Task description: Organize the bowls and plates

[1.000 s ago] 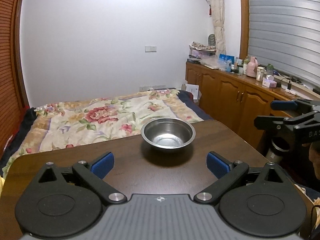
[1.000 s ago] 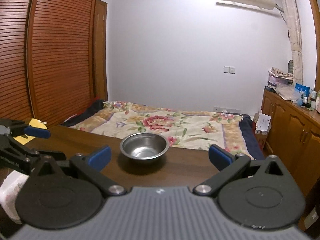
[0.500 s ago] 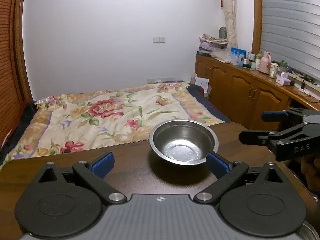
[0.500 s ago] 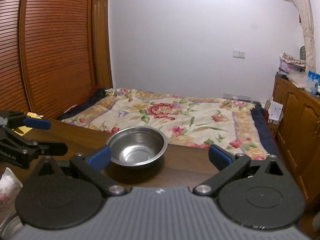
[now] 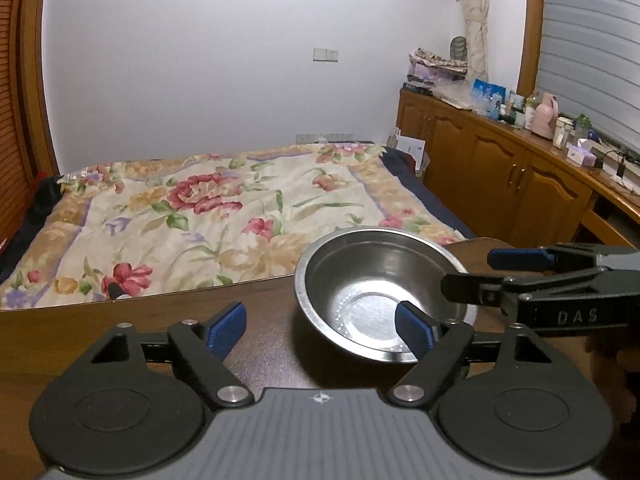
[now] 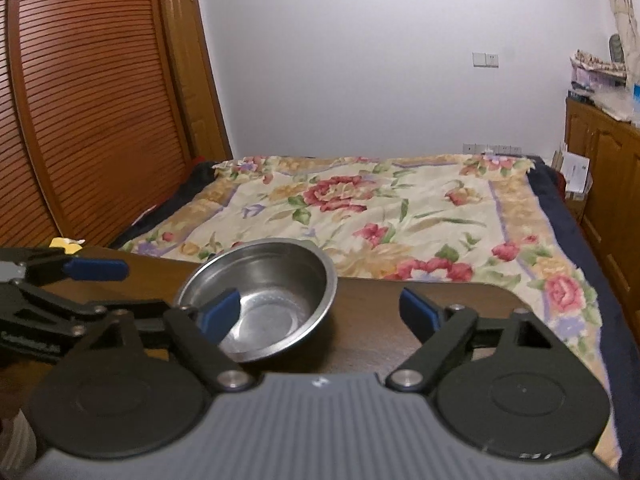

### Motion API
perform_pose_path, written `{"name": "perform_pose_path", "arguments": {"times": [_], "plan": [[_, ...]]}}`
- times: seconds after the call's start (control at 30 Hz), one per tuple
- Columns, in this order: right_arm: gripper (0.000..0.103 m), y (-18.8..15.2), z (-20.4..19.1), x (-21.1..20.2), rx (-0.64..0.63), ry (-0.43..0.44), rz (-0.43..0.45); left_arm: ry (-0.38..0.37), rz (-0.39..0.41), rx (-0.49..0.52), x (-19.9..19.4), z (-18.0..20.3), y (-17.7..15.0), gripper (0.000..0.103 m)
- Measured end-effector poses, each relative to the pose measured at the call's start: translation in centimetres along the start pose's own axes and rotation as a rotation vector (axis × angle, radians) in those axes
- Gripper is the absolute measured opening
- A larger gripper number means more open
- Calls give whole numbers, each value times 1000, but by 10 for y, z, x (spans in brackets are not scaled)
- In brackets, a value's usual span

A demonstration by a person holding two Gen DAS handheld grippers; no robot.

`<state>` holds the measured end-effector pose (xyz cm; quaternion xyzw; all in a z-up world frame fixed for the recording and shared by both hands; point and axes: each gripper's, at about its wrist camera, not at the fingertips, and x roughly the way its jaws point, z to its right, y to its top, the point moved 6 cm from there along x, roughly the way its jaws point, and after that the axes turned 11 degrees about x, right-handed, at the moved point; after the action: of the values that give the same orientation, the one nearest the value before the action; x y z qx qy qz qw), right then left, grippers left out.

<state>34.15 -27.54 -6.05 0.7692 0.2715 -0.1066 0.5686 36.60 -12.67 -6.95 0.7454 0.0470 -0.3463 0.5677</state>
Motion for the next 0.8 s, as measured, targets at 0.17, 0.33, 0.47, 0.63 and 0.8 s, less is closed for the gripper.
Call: {"name": "perform_pose_path", "arguments": {"times": [0.17,0.33,0.47,0.63,0.8], "plan": [[73,-7,1,13,30,10,-23,-16,-32,-2,12,0,-2,74],[65,-14,1,20,41,28,-47,-18,-53,-4,20,-2,-4,66],[61,-13,-2,20,43,39,-49,-25,-54,-6,22,-1,-3,59],[49,-13,-3,21,65,70,-61,-30,-63,-7,23,-1,-2,46],[40,-13,-4,23,64,76,-69,-34,-71,-5,25,0,-4,42]]}}
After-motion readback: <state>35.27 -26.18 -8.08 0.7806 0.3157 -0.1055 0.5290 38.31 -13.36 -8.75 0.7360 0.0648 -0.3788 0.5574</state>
